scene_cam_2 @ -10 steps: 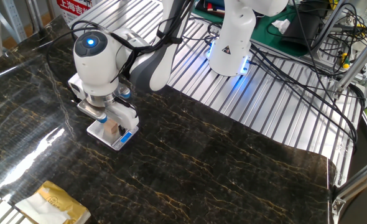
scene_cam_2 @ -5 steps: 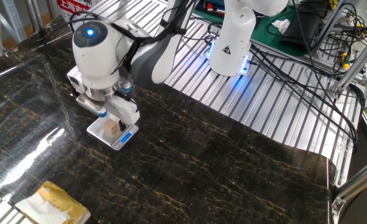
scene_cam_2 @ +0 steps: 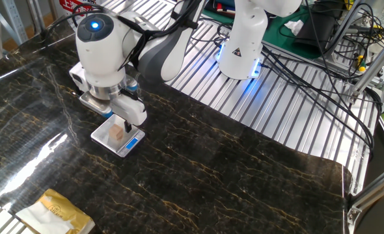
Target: Place the block on the scale
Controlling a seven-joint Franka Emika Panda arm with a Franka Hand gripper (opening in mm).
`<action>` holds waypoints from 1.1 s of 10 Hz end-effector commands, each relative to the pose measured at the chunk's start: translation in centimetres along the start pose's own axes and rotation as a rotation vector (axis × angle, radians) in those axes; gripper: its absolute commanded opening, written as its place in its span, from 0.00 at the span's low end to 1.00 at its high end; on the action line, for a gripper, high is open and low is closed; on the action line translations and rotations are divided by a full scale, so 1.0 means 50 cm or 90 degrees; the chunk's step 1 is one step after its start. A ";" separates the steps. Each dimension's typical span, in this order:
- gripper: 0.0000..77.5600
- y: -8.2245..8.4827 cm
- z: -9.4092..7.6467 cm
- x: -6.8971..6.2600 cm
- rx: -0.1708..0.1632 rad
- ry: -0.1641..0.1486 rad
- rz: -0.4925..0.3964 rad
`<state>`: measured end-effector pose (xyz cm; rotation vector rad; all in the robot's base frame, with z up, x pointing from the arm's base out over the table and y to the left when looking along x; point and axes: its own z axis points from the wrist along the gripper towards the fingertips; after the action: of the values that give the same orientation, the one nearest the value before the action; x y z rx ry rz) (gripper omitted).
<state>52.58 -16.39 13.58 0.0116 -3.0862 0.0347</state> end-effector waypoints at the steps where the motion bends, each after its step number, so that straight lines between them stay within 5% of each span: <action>1: 1.00 0.001 -0.015 0.006 0.002 0.002 -0.001; 11: 1.00 0.005 -0.027 0.012 0.006 0.006 -0.006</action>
<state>51.94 -16.02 14.44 0.0119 -3.0774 0.0456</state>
